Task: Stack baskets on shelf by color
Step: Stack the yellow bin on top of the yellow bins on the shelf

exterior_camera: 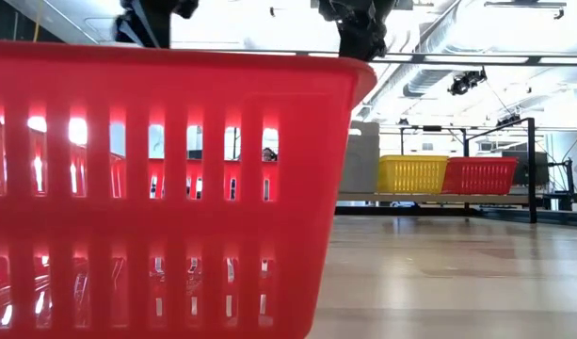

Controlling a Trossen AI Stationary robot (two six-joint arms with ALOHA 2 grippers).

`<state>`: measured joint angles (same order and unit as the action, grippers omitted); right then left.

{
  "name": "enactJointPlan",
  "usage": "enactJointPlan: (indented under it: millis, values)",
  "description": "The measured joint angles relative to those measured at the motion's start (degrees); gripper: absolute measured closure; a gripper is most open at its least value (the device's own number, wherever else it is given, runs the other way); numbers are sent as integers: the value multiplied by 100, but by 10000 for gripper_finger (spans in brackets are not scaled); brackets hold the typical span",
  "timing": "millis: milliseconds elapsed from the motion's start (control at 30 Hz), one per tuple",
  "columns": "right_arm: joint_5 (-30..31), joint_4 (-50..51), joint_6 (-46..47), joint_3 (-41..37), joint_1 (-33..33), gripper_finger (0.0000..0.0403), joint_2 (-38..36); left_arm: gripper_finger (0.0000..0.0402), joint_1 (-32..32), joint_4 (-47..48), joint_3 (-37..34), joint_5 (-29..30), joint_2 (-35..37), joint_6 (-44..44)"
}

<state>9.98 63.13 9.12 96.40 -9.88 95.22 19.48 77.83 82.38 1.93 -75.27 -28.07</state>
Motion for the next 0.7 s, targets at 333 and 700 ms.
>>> enactJointPlan:
  millis: [333, 700]
  values:
    - [-166, 18, 105, 0, 469, 295, 0, 284, -1417, 61, -1065, -125, 819, -2513]
    - [-274, 223, 90, 0, 904, 295, 2, 284, -3333, -202, -2223, -269, 1020, -5372]
